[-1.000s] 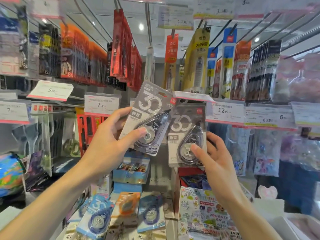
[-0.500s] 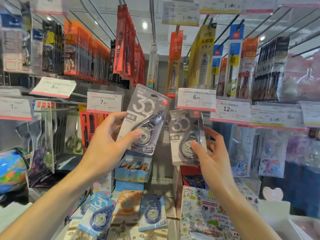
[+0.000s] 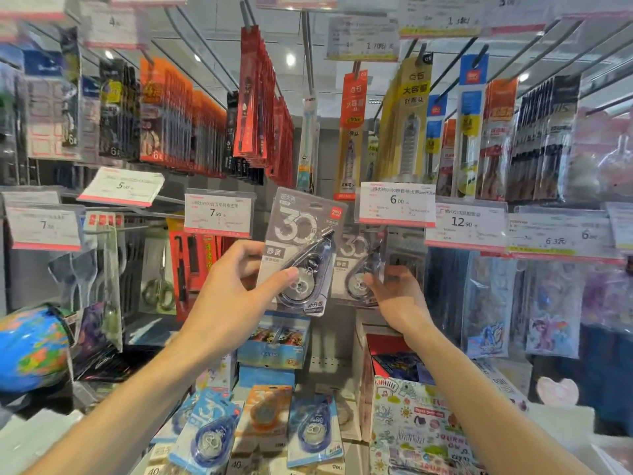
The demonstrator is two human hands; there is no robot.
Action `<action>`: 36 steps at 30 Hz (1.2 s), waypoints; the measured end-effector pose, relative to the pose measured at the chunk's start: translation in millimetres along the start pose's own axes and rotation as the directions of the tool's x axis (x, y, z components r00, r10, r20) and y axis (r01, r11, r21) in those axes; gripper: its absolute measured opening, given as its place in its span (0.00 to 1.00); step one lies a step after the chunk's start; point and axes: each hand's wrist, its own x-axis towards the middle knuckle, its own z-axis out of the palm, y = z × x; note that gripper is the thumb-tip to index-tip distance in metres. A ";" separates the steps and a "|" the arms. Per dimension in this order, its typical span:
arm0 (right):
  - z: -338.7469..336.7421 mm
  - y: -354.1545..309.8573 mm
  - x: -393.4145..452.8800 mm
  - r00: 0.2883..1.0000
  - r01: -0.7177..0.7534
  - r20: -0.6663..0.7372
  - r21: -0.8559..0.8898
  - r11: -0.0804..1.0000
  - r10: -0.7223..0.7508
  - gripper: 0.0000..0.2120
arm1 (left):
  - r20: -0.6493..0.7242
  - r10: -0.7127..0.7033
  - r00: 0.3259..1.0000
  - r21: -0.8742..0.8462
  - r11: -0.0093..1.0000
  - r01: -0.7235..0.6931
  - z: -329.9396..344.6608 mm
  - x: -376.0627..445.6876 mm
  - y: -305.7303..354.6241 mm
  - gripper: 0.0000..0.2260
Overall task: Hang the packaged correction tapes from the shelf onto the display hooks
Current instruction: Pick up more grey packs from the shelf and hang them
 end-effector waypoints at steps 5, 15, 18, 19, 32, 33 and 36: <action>-15.1 2.8 -8.9 0.997 -0.033 0.076 0.022 0.999 0.031 0.25 | 0.038 -0.063 0.997 -0.033 0.997 0.064 -2.9 -6.7 0.3 0.17; -55.9 -15.5 -71.3 0.957 0.154 0.229 0.112 0.982 -0.176 0.11 | 0.183 -0.152 0.971 -0.144 0.973 0.180 22.8 -18.6 -7.1 0.11; -50.1 -20.1 -86.4 0.939 0.164 0.271 0.194 0.967 -0.213 0.12 | 0.216 -0.156 0.964 -0.140 0.972 0.189 35.3 -20.0 -7.6 0.08; -46.8 -21.2 -90.1 0.938 0.152 0.275 0.215 0.965 -0.209 0.14 | 0.223 -0.154 0.963 -0.150 0.970 0.190 39.1 -20.9 -7.7 0.07; -66.4 -11.3 -106.9 0.935 0.142 0.259 0.355 0.924 -0.243 0.25 | 0.165 0.063 0.984 0.006 0.998 -0.065 36.4 -5.6 18.2 0.10; -70.7 -9.0 -106.3 0.937 0.146 0.249 0.356 0.923 -0.244 0.26 | 0.145 0.108 0.983 0.021 0.993 -0.113 35.3 3.0 25.1 0.11; -78.0 -2.3 -106.1 0.943 0.159 0.222 0.358 0.920 -0.250 0.26 | 0.137 0.273 0.952 0.157 0.943 -0.293 37.6 29.6 49.0 0.15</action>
